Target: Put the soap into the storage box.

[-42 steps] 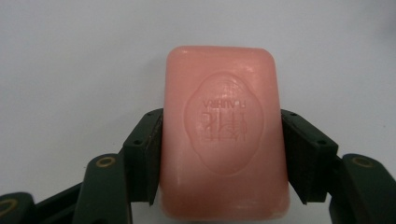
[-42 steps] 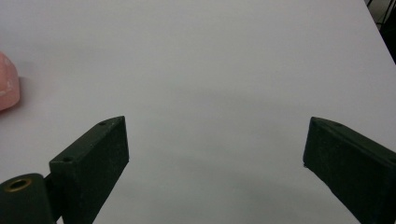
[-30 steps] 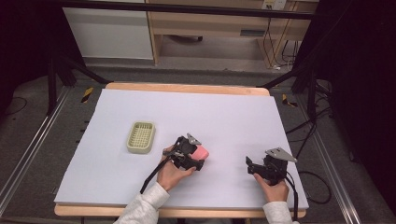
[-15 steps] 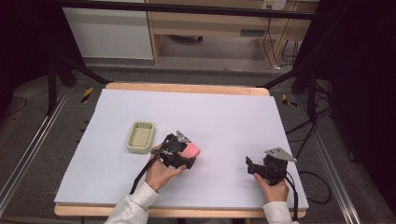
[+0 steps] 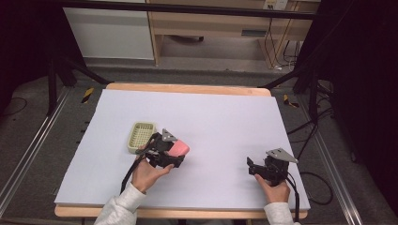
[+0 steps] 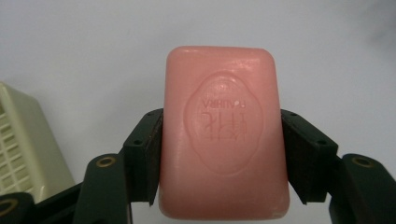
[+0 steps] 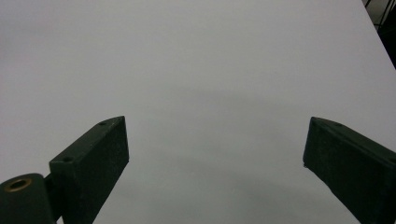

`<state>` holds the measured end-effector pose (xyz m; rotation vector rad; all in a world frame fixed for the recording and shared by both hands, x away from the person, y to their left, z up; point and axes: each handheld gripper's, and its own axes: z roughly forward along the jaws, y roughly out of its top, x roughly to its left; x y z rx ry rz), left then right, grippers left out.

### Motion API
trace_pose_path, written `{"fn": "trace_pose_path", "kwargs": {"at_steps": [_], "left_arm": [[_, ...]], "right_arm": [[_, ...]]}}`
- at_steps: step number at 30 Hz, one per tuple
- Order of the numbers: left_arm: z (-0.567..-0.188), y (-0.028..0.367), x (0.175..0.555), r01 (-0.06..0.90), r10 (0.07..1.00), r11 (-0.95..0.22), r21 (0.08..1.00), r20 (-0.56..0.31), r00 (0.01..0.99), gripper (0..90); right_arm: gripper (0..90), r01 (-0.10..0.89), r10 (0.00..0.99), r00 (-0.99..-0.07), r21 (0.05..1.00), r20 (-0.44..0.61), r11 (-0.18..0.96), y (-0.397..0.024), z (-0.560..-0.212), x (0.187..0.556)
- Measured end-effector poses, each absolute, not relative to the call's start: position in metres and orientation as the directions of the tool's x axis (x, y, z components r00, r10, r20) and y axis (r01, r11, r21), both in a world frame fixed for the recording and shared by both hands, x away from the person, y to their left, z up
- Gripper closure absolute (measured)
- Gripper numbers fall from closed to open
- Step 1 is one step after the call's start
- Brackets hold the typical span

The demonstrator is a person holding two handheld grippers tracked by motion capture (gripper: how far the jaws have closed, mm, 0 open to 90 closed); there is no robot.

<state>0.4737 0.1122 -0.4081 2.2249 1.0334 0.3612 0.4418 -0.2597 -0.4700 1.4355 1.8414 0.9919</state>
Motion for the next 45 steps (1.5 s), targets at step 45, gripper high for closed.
{"fn": "trace_pose_path", "kwargs": {"at_steps": [45], "left_arm": [[-0.383,0.184,0.489,0.612,0.857,-0.344,0.712,-0.028,0.515,37.2]], "right_arm": [[7.1,0.525,0.971,-0.241,0.840,-0.008,0.137,-0.259,-0.470,0.442]]}}
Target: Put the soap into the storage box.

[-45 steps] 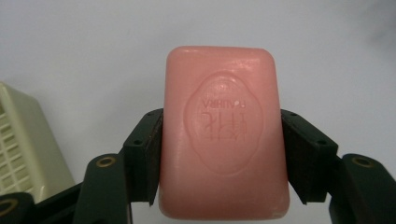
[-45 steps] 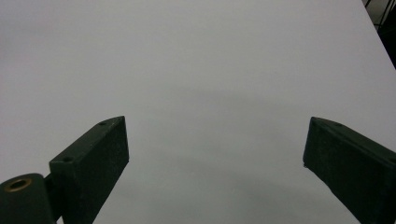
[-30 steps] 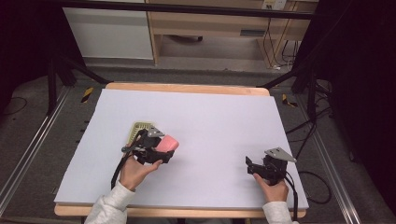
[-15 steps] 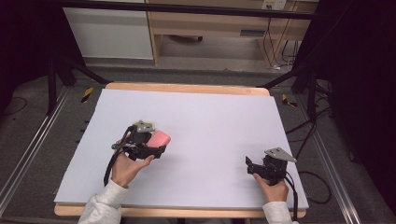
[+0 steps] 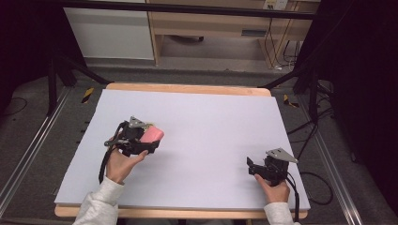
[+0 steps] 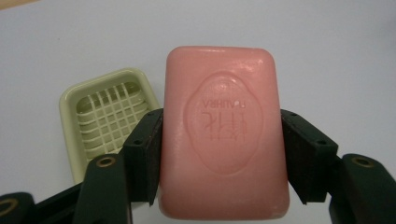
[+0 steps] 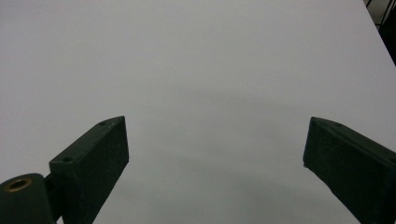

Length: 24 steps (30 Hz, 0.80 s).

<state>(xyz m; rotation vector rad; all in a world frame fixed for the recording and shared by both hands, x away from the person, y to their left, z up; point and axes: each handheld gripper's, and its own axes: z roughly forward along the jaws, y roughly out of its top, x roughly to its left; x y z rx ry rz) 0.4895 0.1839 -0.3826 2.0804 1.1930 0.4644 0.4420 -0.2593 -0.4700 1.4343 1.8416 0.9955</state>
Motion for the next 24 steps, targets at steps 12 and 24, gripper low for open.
{"fn": "trace_pose_path", "kwargs": {"at_steps": [12,24], "left_arm": [[-0.383,0.197,0.498,0.627,0.879,-0.319,0.710,-0.025,0.476,37.2],[-0.387,0.203,0.509,0.639,0.897,-0.302,0.707,-0.016,0.441,37.1]], "right_arm": [[7.2,0.528,0.970,-0.243,0.838,-0.007,0.138,-0.259,-0.470,0.442],[7.1,0.527,0.970,-0.243,0.839,-0.008,0.138,-0.259,-0.470,0.442]]}}
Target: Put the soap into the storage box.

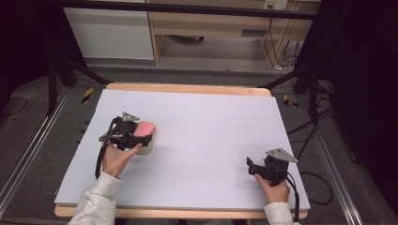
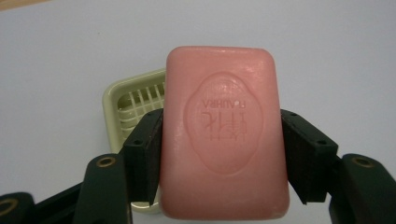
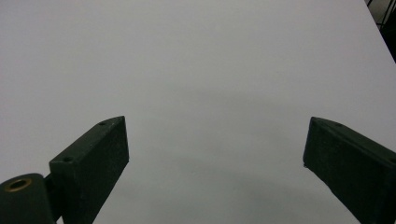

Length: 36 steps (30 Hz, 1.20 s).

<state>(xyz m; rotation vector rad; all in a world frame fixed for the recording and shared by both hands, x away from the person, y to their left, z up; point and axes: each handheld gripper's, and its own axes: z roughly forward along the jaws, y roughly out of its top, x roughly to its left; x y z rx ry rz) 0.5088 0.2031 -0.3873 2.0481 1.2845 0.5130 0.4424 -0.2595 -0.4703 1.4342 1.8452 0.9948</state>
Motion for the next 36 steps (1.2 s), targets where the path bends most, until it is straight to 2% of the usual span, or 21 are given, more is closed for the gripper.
{"fn": "trace_pose_path", "kwargs": {"at_steps": [36], "left_arm": [[-0.410,0.217,0.542,0.682,0.930,-0.254,0.686,-0.020,0.368,37.1]], "right_arm": [[7.1,0.532,0.970,-0.244,0.836,-0.002,0.136,-0.259,-0.471,0.443]]}}
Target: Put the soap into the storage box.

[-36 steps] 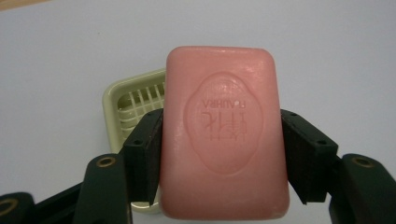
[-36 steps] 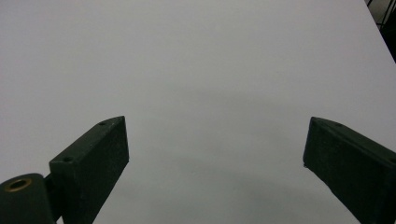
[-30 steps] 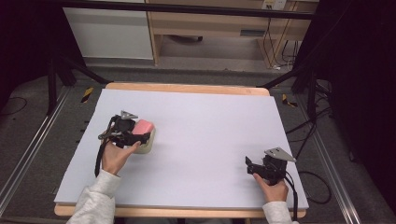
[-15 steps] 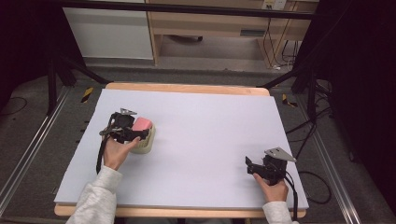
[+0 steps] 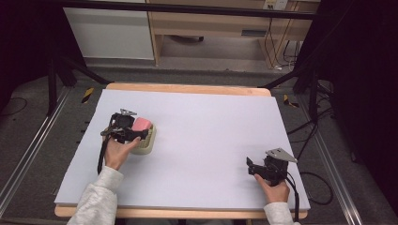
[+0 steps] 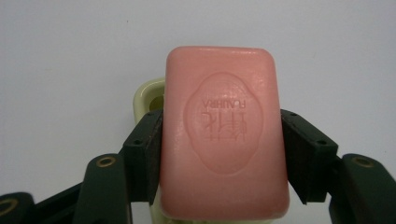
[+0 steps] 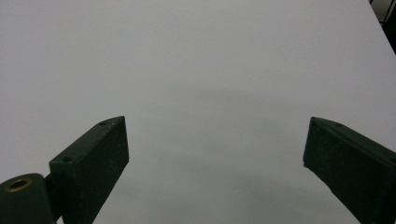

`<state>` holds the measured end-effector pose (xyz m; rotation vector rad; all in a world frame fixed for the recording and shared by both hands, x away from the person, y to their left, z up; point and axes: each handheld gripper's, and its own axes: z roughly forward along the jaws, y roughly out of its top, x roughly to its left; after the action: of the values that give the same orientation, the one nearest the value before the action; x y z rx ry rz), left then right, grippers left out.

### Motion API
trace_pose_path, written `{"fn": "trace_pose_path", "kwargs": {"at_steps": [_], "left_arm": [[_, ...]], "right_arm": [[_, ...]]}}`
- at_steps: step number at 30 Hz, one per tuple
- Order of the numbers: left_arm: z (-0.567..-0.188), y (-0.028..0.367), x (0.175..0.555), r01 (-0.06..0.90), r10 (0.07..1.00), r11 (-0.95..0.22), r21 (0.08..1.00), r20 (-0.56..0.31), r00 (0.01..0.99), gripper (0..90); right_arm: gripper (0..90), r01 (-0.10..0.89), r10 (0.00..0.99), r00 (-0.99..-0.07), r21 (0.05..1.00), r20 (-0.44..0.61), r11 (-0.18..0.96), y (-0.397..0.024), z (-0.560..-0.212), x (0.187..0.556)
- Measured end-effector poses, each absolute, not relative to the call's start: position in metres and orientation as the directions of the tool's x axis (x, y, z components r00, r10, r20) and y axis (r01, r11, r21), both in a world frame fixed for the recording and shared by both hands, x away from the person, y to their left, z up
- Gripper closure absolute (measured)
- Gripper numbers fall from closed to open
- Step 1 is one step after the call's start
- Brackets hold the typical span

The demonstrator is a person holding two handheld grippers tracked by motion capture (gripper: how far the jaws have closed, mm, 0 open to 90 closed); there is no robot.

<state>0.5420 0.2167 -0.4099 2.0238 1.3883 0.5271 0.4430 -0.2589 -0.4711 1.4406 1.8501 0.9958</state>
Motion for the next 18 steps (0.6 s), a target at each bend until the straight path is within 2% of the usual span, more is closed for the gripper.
{"fn": "trace_pose_path", "kwargs": {"at_steps": [18], "left_arm": [[-0.422,0.216,0.546,0.696,0.933,-0.248,0.674,-0.028,0.359,37.1]], "right_arm": [[7.1,0.532,0.970,-0.245,0.835,-0.005,0.139,-0.259,-0.471,0.443]]}}
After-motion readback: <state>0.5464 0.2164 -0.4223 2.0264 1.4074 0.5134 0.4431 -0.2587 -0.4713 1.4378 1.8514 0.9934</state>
